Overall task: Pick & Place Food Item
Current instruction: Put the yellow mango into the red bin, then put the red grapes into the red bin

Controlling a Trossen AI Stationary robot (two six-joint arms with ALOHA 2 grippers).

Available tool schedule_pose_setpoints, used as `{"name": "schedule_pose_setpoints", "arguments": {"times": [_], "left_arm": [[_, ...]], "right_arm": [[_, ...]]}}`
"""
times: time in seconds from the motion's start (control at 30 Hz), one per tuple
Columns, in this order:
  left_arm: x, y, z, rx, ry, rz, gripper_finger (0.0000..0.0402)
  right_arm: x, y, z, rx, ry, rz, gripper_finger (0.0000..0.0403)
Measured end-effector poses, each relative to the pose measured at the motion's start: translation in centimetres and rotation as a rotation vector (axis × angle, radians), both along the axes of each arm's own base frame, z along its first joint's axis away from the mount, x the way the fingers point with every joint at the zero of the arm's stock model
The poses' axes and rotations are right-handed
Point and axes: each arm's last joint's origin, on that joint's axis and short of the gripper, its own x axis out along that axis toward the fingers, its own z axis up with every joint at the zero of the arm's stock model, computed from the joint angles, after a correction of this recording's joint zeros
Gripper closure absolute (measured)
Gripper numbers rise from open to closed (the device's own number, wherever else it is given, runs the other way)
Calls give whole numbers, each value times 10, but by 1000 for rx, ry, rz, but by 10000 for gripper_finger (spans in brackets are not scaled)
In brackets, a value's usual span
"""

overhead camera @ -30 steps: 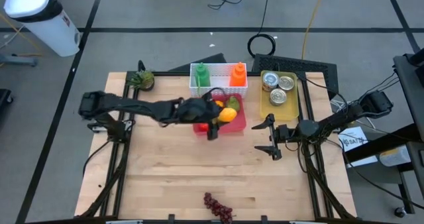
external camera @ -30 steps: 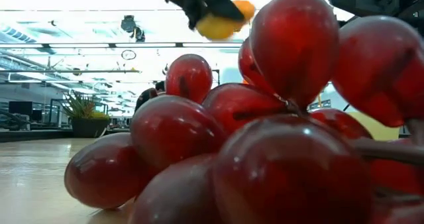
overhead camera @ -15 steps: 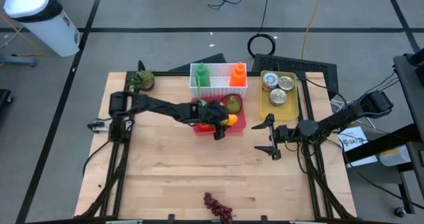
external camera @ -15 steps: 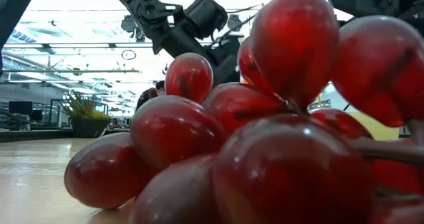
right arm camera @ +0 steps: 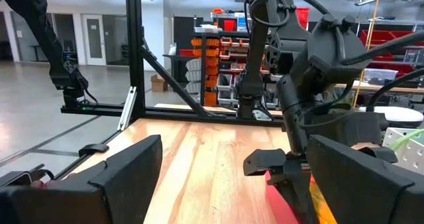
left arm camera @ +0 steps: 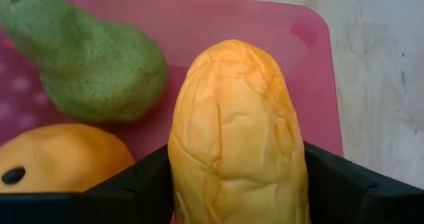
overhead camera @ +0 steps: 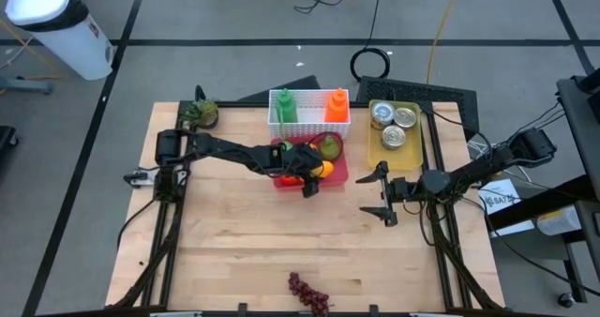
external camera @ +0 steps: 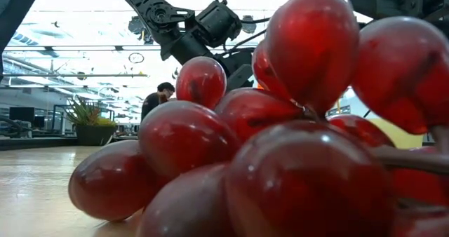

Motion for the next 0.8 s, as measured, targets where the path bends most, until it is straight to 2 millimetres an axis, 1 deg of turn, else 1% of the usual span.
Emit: {"name": "schedule_pose_setpoints", "arguments": {"times": [0.13, 0.3, 0.47, 0.57, 0.67, 0.8], "left_arm": [[0, 0, 0, -17, 1, 15, 117], [-1, 0, 0, -13, 9, 12, 92], [-1, 0, 0, -16, 7, 12, 71], [-1, -1, 5, -16, -7, 9, 64], [-6, -2, 23, -36, -41, -10, 60], [-21, -3, 66, -74, -117, -39, 61]], "right_arm": [[0, 0, 0, 6, -1, 2, 46], [0, 0, 1, 15, -4, 4, 46], [0, 0, 1, 112, 5, 18, 46], [0, 0, 1, 169, 10, 27, 46], [0, 0, 1, 185, 11, 29, 46], [0, 0, 1, 186, 12, 29, 46]]}}
